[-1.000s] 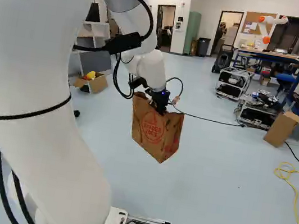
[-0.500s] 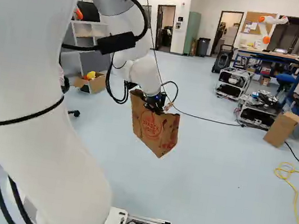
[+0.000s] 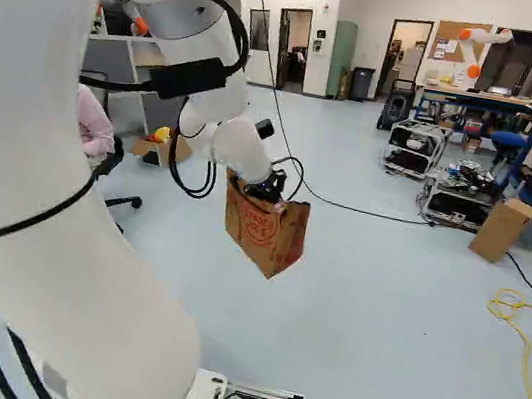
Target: Pick up the grocery bag from the ground
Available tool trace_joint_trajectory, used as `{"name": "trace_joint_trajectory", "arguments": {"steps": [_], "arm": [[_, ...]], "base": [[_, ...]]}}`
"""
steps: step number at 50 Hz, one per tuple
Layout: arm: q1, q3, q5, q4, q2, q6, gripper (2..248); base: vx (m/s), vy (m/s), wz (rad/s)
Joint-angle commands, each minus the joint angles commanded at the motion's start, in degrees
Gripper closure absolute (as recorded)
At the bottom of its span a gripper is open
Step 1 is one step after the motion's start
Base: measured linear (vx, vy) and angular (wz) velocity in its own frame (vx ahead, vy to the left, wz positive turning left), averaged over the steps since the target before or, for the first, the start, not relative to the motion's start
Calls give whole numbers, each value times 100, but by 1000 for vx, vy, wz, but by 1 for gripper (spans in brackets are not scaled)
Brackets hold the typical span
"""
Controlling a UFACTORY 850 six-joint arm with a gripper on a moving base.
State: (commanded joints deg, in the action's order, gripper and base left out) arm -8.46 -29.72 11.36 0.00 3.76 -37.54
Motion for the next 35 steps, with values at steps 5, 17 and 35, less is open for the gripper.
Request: {"name": "trace_joint_trajectory", "arguments": {"steps": [5, 17, 35], "arm": [[70, 206, 322, 0, 102, 313, 225], [237, 693, 1083, 0, 343, 1052, 225], [452, 1320, 2063, 0, 654, 2005, 225]], "base": [[0, 0, 0], [0, 0, 0], [0, 0, 0]]}}
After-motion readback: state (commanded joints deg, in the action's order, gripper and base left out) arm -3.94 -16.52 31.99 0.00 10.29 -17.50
